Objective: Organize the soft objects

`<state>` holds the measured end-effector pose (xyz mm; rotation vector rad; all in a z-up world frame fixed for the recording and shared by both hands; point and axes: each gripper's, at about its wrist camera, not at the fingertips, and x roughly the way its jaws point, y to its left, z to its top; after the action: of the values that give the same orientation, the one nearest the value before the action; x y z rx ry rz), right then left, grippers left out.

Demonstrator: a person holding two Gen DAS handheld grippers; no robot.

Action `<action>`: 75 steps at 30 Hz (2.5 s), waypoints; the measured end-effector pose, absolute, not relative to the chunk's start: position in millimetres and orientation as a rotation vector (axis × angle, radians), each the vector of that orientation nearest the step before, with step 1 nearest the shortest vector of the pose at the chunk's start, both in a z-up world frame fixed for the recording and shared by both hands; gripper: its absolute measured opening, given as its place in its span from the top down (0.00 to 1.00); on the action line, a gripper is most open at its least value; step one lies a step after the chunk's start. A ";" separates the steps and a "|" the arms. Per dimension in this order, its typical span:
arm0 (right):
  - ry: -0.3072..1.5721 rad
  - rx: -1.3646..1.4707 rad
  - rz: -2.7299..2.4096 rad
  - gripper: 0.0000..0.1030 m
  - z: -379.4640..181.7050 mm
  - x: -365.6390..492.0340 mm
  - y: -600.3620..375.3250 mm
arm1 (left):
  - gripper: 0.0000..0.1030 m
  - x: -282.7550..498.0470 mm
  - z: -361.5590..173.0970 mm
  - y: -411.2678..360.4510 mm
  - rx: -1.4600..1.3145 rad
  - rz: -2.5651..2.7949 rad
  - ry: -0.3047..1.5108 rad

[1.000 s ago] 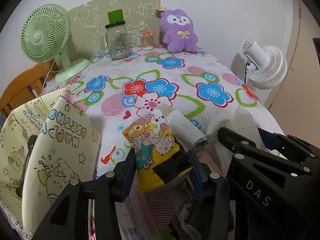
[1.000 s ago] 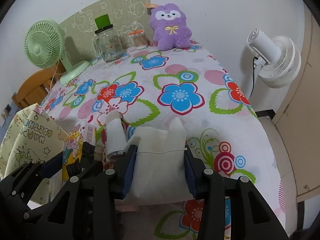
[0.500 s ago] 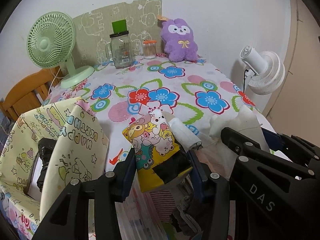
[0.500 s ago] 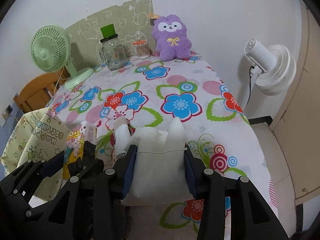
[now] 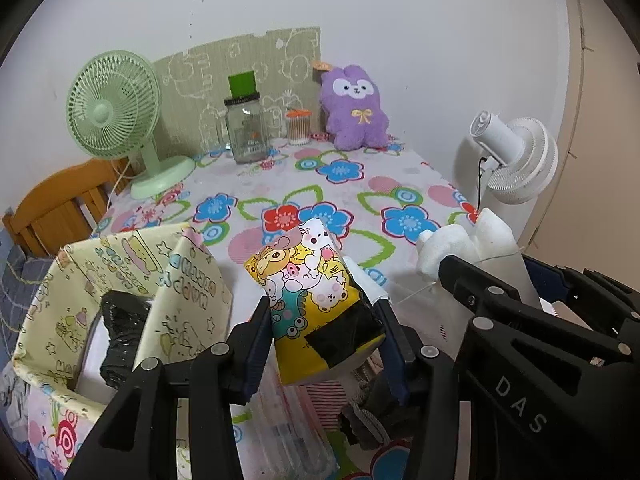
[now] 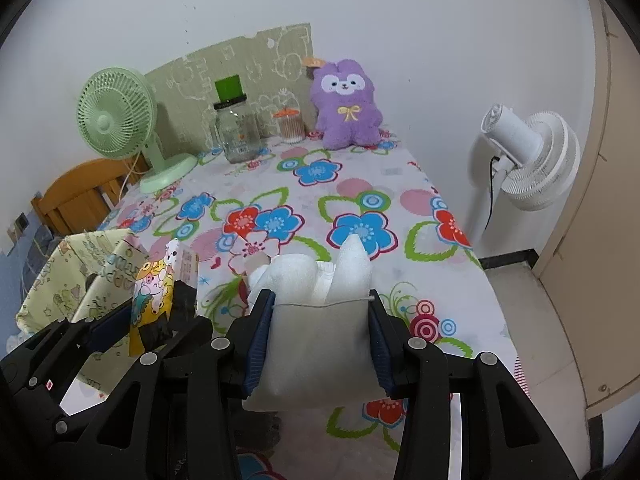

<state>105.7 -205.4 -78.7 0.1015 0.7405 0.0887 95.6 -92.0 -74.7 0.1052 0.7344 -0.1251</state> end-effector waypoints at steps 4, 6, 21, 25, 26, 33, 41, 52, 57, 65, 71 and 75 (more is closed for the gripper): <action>0.718 0.095 0.087 0.54 -69.4 97.6 -203.7 | 0.51 87.4 -66.4 -91.3 0.110 -0.131 0.711; 0.707 0.093 0.086 0.54 -64.7 92.8 -202.7 | 0.51 83.7 -62.2 -90.8 0.111 -0.135 0.698; 0.630 0.067 0.083 0.54 -30.8 67.8 -192.0 | 0.51 62.9 -31.0 -83.3 0.109 -0.148 0.622; 0.610 0.059 0.087 0.54 -21.6 63.3 -186.8 | 0.51 59.5 -23.7 -79.3 0.109 -0.149 0.606; 0.608 0.058 0.090 0.54 -19.6 62.6 -185.1 | 0.51 58.8 -22.0 -77.8 0.108 -0.149 0.604; 0.600 0.045 0.099 0.54 -11.6 61.1 -173.1 | 0.51 56.9 -17.0 -69.3 0.119 -0.148 0.597; 0.596 0.021 0.113 0.54 -5.4 63.9 -152.2 | 0.51 58.2 -13.4 -49.9 0.130 -0.138 0.586; 0.592 -0.011 0.142 0.54 -6.6 74.1 -116.2 | 0.51 66.3 -17.3 -18.0 0.138 -0.112 0.588; 0.597 -0.023 0.167 0.54 -9.1 81.3 -98.0 | 0.51 69.7 -20.5 -2.4 0.141 -0.093 0.595; 0.602 -0.044 0.206 0.54 -11.7 92.0 -70.0 | 0.51 75.8 -24.9 21.3 0.131 -0.060 0.607; 0.617 -0.058 0.235 0.54 -17.2 99.9 -51.4 | 0.51 81.8 -29.9 38.7 0.120 -0.032 0.628; 0.626 -0.063 0.255 0.54 -20.9 105.4 -40.5 | 0.51 86.1 -32.4 49.2 0.114 -0.015 0.640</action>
<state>105.4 -40.5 -20.9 -0.0626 0.6260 0.2549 86.1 49.2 -32.4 0.1140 0.6395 -0.0147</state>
